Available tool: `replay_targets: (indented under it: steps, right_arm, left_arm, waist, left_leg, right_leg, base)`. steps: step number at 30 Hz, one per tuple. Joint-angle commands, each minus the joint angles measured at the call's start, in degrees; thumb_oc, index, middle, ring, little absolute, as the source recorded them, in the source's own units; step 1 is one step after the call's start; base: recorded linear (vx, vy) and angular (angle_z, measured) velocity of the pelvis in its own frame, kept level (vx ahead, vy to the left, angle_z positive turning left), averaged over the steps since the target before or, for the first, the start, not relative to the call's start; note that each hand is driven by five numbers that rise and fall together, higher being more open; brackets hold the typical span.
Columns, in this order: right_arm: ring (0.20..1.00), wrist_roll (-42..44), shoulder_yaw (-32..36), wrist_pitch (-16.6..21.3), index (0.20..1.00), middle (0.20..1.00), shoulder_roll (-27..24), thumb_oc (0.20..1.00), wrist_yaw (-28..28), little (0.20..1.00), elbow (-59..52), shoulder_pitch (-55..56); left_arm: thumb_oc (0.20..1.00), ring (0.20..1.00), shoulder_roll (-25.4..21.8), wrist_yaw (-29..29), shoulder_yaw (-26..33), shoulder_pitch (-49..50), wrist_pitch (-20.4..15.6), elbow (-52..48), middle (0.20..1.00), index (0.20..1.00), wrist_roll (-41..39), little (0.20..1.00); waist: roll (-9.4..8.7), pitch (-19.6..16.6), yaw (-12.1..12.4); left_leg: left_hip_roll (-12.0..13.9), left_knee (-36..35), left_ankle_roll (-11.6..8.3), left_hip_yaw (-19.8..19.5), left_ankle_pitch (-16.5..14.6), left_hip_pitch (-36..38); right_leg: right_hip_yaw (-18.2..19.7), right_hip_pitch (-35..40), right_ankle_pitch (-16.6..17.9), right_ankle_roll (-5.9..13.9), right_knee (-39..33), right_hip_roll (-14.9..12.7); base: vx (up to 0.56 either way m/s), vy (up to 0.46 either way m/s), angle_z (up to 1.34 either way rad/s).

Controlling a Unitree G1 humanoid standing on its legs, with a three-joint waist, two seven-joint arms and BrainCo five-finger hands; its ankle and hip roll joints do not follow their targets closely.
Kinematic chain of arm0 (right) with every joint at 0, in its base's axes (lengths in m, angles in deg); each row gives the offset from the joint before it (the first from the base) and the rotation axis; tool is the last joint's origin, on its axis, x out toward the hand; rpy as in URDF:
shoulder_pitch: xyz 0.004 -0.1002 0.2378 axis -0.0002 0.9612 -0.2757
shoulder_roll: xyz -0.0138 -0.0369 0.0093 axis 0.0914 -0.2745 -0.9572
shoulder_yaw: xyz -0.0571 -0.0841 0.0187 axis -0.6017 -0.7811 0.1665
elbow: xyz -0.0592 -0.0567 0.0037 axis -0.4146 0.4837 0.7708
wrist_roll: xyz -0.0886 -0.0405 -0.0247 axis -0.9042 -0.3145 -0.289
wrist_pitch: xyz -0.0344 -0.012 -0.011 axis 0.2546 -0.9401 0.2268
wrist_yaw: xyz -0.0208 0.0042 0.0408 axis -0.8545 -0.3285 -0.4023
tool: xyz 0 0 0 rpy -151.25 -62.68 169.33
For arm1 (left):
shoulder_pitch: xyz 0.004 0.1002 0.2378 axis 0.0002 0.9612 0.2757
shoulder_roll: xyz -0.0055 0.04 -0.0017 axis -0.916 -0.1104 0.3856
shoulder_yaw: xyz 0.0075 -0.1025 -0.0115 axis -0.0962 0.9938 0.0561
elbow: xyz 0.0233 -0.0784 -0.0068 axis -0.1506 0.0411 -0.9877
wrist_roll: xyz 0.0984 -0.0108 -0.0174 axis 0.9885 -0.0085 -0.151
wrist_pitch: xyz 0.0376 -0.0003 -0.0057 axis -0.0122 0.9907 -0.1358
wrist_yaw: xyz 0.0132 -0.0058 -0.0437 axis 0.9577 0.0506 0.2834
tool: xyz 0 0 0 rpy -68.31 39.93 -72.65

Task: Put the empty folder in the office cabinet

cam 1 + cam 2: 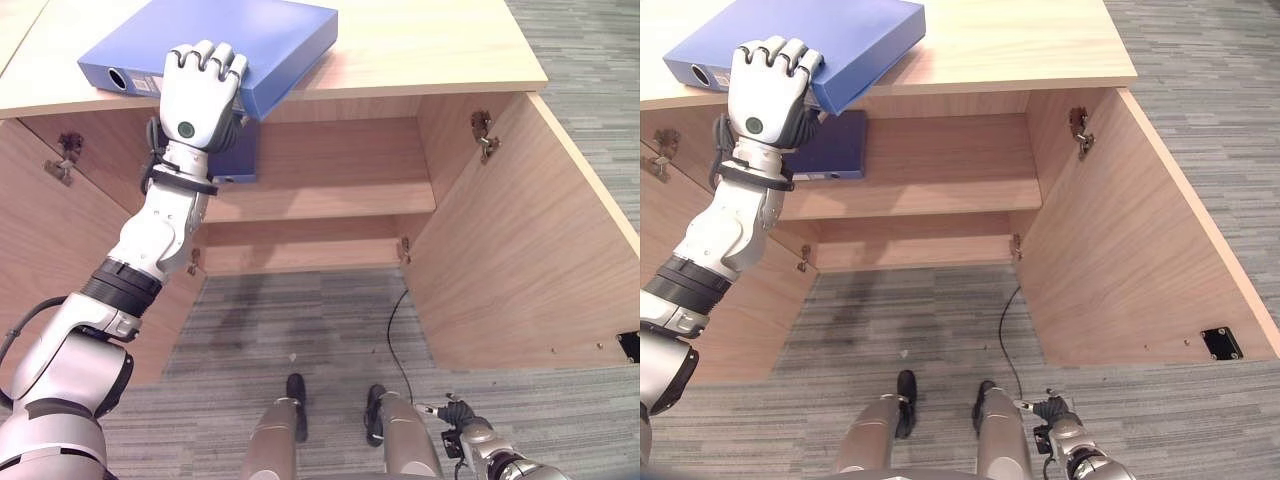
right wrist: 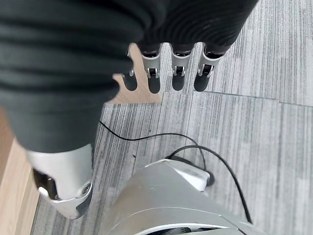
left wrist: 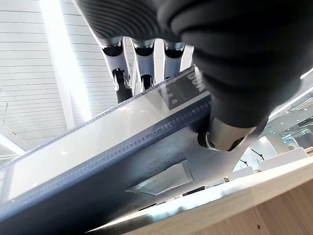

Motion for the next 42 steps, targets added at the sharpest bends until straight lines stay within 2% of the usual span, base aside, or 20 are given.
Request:
replay_targets:
  steps: [1,3,5,7,8,9,10,11,13,14,16,17,20,22,24,25,26,28,34,42]
  right_arm:
    - [1.0,-1.2,-1.0,0.7,1.0,1.0,-1.2,1.0,-0.5,1.0,0.8,1.5]
    - [1.0,-1.2,-0.9,0.8,1.0,1.0,-1.0,1.0,-0.5,1.0,0.7,1.8]
    - [1.0,-0.7,-0.1,0.8,1.0,1.0,-0.1,1.0,-0.5,1.0,0.6,2.1]
    - [1.0,-0.7,-0.2,0.8,1.0,1.0,-0.1,1.0,-0.5,1.0,0.5,2.2]
    - [1.0,-0.1,0.4,0.8,1.0,1.0,0.7,1.0,-0.3,1.0,0.1,2.6]
    - [1.0,0.6,0.8,0.9,1.0,1.0,1.5,1.0,0.0,1.0,-0.4,2.6]
    - [1.0,0.6,0.7,0.9,1.0,1.0,1.4,1.0,0.0,1.0,-0.4,2.7]
    - [1.0,1.6,1.2,0.9,1.0,1.0,2.3,1.0,0.6,1.0,-1.4,2.7]
    - [1.0,2.9,0.9,1.0,1.0,1.0,2.9,1.0,1.8,1.0,-2.9,3.0]
    - [1.0,4.8,0.7,1.2,1.0,1.0,3.1,1.0,3.4,1.0,-5.0,2.5]
    - [1.0,4.8,0.6,1.2,1.0,1.0,3.1,1.0,3.4,1.0,-5.1,2.6]
    - [1.0,6.4,0.3,1.3,1.0,1.0,2.3,1.0,4.6,1.0,-7.7,1.9]
    - [1.0,7.7,0.5,1.3,1.0,1.0,-0.5,1.0,6.0,1.0,-13.3,1.0]
    - [1.0,11.6,2.8,2.5,1.0,1.0,-3.8,1.0,7.0,1.0,-23.2,2.5]
    - [1.0,11.6,2.8,2.5,1.0,1.0,-3.8,1.0,7.0,1.0,-23.3,2.6]
    - [1.0,15.8,4.4,3.9,1.0,1.0,-5.7,1.0,8.0,1.0,-31.6,4.5]
    - [1.0,17.0,5.3,4.7,1.0,1.0,-6.2,1.0,8.3,1.0,-34.1,5.6]
    - [1.0,19.8,7.5,5.9,1.0,1.0,-7.0,1.0,8.5,1.0,-39.5,7.6]
    - [1.0,22.8,12.1,8.1,1.0,1.0,-7.9,1.0,8.3,1.0,-50.3,11.8]
    - [1.0,17.5,18.3,8.1,1.0,1.0,-10.5,1.0,7.3,1.0,-60.7,17.2]
  left_arm:
    - [0.2,0.2,-0.3,-0.4,5.6,2.1,0.1,-0.5,0.2,0.2,-2.5,0.2]
    - [0.2,0.2,0.3,-0.6,6.9,4.7,-0.8,-1.5,0.2,0.2,-3.8,0.2]
    - [0.2,0.2,2.5,-1.4,9.9,10.0,-3.9,-7.4,0.2,0.2,-6.7,0.2]
    - [0.2,0.2,2.5,-1.7,10.4,10.6,-3.9,-7.9,0.2,0.2,-6.6,0.2]
    - [0.2,0.2,4.4,-4.0,13.2,16.3,-8.2,-15.8,0.2,0.2,-9.6,0.2]
    - [0.2,0.2,5.7,-5.5,14.1,19.2,-10.8,-19.3,0.2,0.2,-12.7,0.2]
    - [0.2,0.2,5.7,-5.8,14.5,19.6,-10.8,-19.8,0.2,0.2,-12.8,0.2]
    - [0.2,0.2,7.4,-8.9,16.6,25.7,-15.1,-26.4,0.2,0.2,-19.1,0.2]
    - [0.2,0.2,9.0,-13.9,18.8,32.4,-18.7,-33.5,0.2,0.2,-27.5,0.2]
    - [0.2,0.2,9.8,-19.5,19.6,38.5,-22.2,-39.4,0.2,0.2,-38.9,0.2]
    - [0.2,0.2,9.7,-19.8,19.9,38.9,-22.1,-39.8,0.2,0.2,-39.2,0.2]
    - [0.2,0.2,10.0,-26.1,20.6,44.7,-24.6,-43.0,0.2,0.2,-56.3,0.2]
    - [0.2,0.2,8.4,-34.6,22.0,51.8,-24.1,-45.6,0.2,0.2,-77.0,0.2]
    - [0.2,0.2,5.7,-39.5,23.9,56.3,-22.5,-47.6,0.2,0.2,-85.7,0.2]
    - [0.2,0.2,5.7,-39.5,24.0,56.4,-22.5,-47.7,0.2,0.2,-85.8,0.2]
    - [0.2,0.2,5.6,-41.6,24.8,58.4,-21.9,-47.9,0.2,0.2,-91.9,0.2]
    - [0.2,0.2,6.3,-42.4,24.6,59.1,-21.5,-47.2,0.2,0.2,-94.3,0.2]
    - [0.2,0.2,7.7,-43.0,24.9,60.6,-20.7,-46.8,0.2,0.2,-96.0,0.2]
    - [0.2,0.2,11.9,-41.6,26.6,63.7,-20.1,-44.4,0.2,0.2,-91.8,0.2]
    - [0.2,0.2,15.0,-37.8,33.3,67.9,-18.8,-37.7,0.2,0.2,-74.8,0.2]
  waist:
    - [-0.09,-1.4,0.3]
    - [-0.46,-1.1,0.4]
    - [-0.8,-1.2,0.8]
    - [-0.72,-1.2,0.6]
    - [-0.87,-1.6,1.1]
    - [-0.95,-1.7,1.6]
    - [-0.91,-1.8,1.5]
    - [-0.76,-2.2,2.2]
    - [-0.55,-2.8,2.7]
    - [-0.19,-3.4,3.4]
    - [-0.18,-3.4,3.3]
    - [0.0,-3.8,3.9]
    - [0.3,-4.4,4.5]
    - [0.49,-4.6,5.0]
    - [0.48,-4.7,4.9]
    - [0.55,-4.8,5.0]
    - [0.58,-5.1,4.9]
    - [0.57,-5.4,4.9]
    - [0.43,-6.0,4.7]
    - [0.24,-6.1,4.4]
  left_leg:
    - [-0.6,0.6,1.67,-1.1,-5.7,1.4]
    - [-0.4,-3.9,0.88,-1.0,-3.5,3.8]
    - [-0.1,-9.6,0.06,-1.1,-0.7,6.9]
    - [-0.1,-10.1,0.04,-1.2,-0.4,7.4]
    - [0.0,-14.6,-0.37,-1.3,2.1,9.4]
    - [0.1,-16.1,-0.58,-1.4,2.5,10.6]
    - [0.0,-16.4,-0.56,-1.4,3.0,10.6]
    - [0.0,-19.6,-0.8,-1.2,3.9,13.0]
    - [-0.2,-23.1,-0.87,-1.2,5.7,15.3]
    - [-0.3,-26.0,-0.92,-1.3,6.6,17.5]
    - [-0.3,-26.3,-0.9,-1.3,7.0,17.4]
    - [-0.5,-27.4,-1.01,-1.4,7.3,18.6]
    - [-0.5,-27.4,-1.25,-1.7,7.2,19.7]
    - [-0.5,-27.4,-1.41,-1.9,6.9,21.2]
    - [-0.5,-27.4,-1.4,-1.9,7.1,21.0]
    - [-0.5,-27.4,-1.44,-1.9,6.8,21.9]
    - [-0.4,-27.4,-1.47,-1.9,6.7,22.1]
    - [-0.5,-27.4,-1.37,-2.1,6.4,22.7]
    - [-0.7,-27.4,-1.09,-2.3,5.4,24.3]
    - [-0.8,-27.4,-0.85,-2.4,4.1,26.0]
  right_leg:
    - [0.3,5.7,8.5,2.81,-12.2,-0.3]
    - [-0.2,8.0,9.7,3.13,-15.6,0.2]
    - [-1.3,10.6,11.0,3.61,-19.7,0.7]
    - [-1.4,10.9,11.2,3.59,-20.1,0.8]
    - [-2.3,12.7,12.7,3.81,-23.5,1.4]
    - [-2.7,13.6,12.7,3.95,-24.5,1.9]
    - [-2.7,13.6,13.1,3.89,-24.9,1.9]
    - [-3.7,15.6,13.6,4.12,-27.2,2.8]
    - [-4.6,17.4,14.6,4.17,-29.7,3.4]
    - [-5.2,18.9,14.7,4.35,-31.3,4.0]
    - [-5.2,18.9,15.1,4.31,-31.5,4.0]
    - [-5.6,20.3,15.2,4.3,-32.6,4.4]
    - [-6.0,22.1,15.1,4.17,-33.6,4.9]
    - [-6.0,23.9,14.7,4.05,-34.1,5.3]
    - [-6.0,23.8,14.9,4.03,-34.2,5.3]
    - [-6.2,24.9,14.8,4.09,-34.8,5.4]
    - [-6.3,25.3,14.7,4.08,-35.1,5.4]
    - [-6.5,26.2,14.6,4.06,-35.6,5.5]
    - [-6.5,28.1,14.2,3.93,-36.8,5.7]
    - [-6.6,30.0,13.6,3.76,-38.1,5.8]
  base:
    - [0.04,-0.029,-0.03]
    - [0.05,-0.051,-0.03]
    - [0.04,-0.06,-0.01]
    - [0.02,-0.033,0.08]
    - [0.07,-0.073,0.14]
    - [0.03,-0.071,0.1]
    - [0.07,-0.066,0.08]
    - [0.05,-0.054,0.14]
    - [0.07,-0.069,0.12]
    - [0.04,-0.047,0.09]
    - [0.01,-0.028,0.17]
    - [0.01,-0.035,0.22]
    - [0.02,-0.041,0.1]
    - [0.05,-0.025,-0.03]
    - [0.01,-0.005,-0.03]
    - [0.05,-0.013,-0.02]
    - [0.05,-0.013,0.01]
    - [0.05,-0.01,0.04]
    - [0.05,-0.011,0.01]
    - [0.05,-0.013,0.01]
